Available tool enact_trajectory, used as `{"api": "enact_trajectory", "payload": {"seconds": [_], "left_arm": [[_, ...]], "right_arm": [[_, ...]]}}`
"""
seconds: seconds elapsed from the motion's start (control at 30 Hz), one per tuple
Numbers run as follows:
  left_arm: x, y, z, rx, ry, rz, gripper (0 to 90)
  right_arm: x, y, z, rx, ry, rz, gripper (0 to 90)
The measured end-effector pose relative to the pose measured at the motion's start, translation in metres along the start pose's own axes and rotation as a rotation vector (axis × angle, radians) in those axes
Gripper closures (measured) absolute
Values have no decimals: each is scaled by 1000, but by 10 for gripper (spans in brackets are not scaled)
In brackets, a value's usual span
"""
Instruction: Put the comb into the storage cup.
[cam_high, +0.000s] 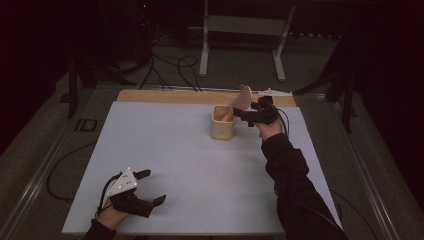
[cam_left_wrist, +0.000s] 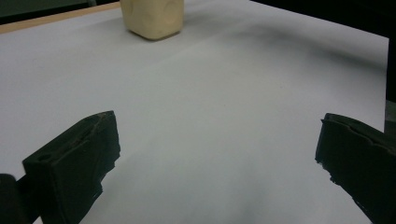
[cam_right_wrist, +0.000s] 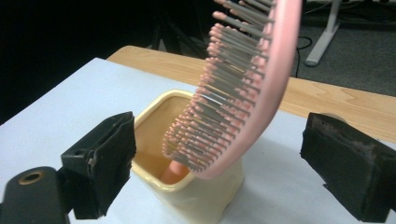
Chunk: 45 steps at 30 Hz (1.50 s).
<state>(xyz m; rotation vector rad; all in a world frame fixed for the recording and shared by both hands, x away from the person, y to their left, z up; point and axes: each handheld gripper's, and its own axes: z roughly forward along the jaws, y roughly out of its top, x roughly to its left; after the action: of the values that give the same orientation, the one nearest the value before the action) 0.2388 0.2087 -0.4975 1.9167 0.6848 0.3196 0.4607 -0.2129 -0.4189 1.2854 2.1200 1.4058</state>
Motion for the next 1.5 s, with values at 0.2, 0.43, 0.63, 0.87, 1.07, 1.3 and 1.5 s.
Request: {"api": "enact_trajectory", "payload": {"seconds": [0.2,0.43,0.63,0.87,1.07,1.3,1.5], "left_arm": [[1,0,0,-4,0,-4,2],[0,1,0,-3,-1,-1,3],[0,1,-2,-10,1,-1,2],[0,1,-1,-7,0,1,3],[0,1,-1,-8,0,0,3],[0,1,-2,-10,3,-1,3],[0,1,-2,-9,3,3,3]], "right_arm": [[0,0,-1,-7,-5,-22,95],[0,-2,-6,-15,-4,-27,96],[1,-7,-14,-23,-2,-25,96],[2,-17,-23,-27,3,-25,96],[6,-29,-29,-23,10,-37,96],[12,-44,-36,-20,28,-47,96],[17,-55,-44,-21,44,-50,96]]}}
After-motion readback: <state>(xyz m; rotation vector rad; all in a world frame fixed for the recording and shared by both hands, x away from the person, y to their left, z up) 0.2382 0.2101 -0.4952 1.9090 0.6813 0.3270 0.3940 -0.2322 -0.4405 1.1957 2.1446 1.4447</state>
